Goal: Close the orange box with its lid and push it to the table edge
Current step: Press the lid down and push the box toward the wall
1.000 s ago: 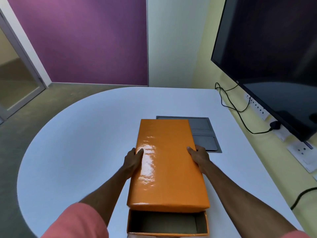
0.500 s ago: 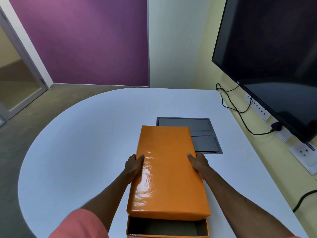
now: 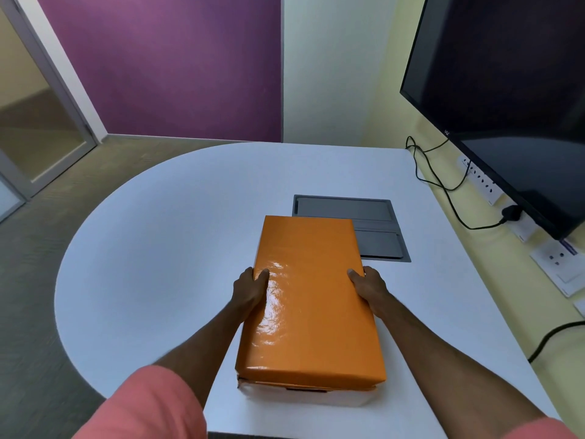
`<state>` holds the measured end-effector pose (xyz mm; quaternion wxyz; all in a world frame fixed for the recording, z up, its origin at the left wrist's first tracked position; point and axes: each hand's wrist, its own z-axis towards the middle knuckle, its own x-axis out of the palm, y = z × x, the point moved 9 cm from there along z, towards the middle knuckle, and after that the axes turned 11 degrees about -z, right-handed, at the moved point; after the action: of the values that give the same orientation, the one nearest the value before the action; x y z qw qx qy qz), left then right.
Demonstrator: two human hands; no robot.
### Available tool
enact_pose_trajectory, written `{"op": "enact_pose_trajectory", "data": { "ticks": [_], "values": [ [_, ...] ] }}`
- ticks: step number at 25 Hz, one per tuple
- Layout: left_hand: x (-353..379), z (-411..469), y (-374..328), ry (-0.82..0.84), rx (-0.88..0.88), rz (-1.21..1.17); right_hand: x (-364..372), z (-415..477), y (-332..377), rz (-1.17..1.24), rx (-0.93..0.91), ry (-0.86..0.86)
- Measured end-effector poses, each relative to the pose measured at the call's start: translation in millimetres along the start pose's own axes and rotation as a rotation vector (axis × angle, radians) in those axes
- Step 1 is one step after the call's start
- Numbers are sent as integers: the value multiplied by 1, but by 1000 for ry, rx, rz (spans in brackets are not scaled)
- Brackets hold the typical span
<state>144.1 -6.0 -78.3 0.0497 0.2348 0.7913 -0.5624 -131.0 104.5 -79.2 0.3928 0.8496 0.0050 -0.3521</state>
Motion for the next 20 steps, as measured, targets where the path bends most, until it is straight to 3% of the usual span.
{"op": "enact_pose_trajectory", "data": {
  "ticks": [11, 15, 20],
  "values": [
    [-4, -33, 21, 46, 27, -38, 4, -47, -20, -118, 29, -81],
    [-9, -48, 42, -27, -47, 66, 7, -74, -40, -203, 26, -115],
    [-9, -67, 47, -62, 16, 179, 14, -94, -60, -258, 55, -100]
  ]
}}
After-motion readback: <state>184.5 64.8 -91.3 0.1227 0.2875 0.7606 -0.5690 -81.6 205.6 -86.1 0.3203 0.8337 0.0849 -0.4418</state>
